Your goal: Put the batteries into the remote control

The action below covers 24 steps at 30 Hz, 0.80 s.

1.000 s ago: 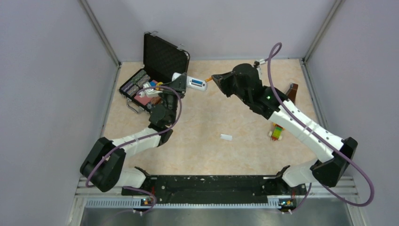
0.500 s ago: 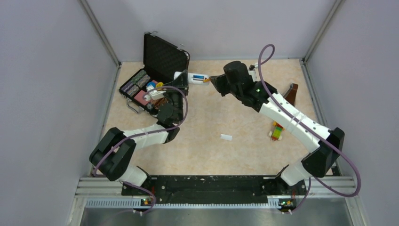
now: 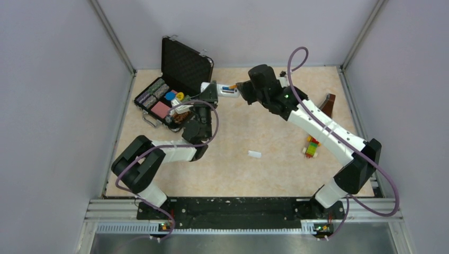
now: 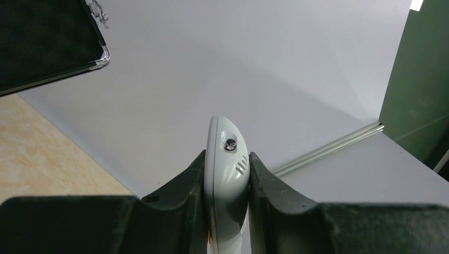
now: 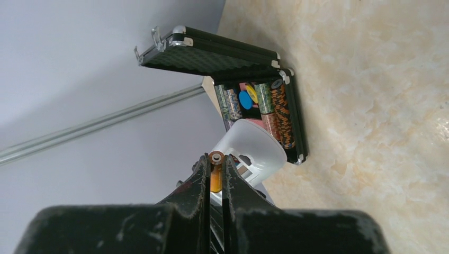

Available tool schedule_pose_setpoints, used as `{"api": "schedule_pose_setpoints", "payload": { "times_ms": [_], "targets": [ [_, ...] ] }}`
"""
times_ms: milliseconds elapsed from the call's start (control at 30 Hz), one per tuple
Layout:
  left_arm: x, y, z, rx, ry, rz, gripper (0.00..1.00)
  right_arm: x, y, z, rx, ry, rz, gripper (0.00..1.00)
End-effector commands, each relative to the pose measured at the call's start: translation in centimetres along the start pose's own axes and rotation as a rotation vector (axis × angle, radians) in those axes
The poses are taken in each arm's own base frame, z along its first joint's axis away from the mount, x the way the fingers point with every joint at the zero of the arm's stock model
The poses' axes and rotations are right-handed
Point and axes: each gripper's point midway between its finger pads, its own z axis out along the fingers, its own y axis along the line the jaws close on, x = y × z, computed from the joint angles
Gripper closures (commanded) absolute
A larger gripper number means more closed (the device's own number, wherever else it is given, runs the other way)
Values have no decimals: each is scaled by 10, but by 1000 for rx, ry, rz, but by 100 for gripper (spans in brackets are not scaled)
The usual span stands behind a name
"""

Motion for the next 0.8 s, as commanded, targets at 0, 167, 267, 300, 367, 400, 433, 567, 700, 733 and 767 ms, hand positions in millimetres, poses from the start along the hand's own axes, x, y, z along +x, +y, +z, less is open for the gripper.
{"api": "schedule_pose_setpoints", "payload": {
  "times_ms": [0,167,267,300,367,400,433,567,700,733,767],
  "targets": [
    [-18,-43,7,121,-89,-84,100,-7,9,3,-2,-33,20,100],
    [-18,-44,9,121,-96,-89,100,-2,6,8,13,-13,20,100],
    [-18,-42,10,116,-99,-89,100,-1,7,8,11,-9,19,100],
    [-18,-43,9,116,-98,-90,100,0,6,8,15,-5,18,100],
    [-17,-42,9,115,-95,-91,100,2,5,10,20,-1,19,100],
    [-17,-41,9,113,-95,-91,100,3,5,10,20,2,18,100],
    [-17,-40,9,110,-96,-95,100,4,5,11,21,6,16,100],
    [-16,-40,9,111,-93,-100,100,10,3,13,32,30,18,100],
    [-15,-41,9,115,-90,-106,100,10,4,12,31,36,18,100],
    [-14,-41,9,116,-89,-105,100,10,5,12,29,36,15,100],
    [-14,-42,9,117,-90,-106,100,10,5,11,27,36,14,100]
  ]
}}
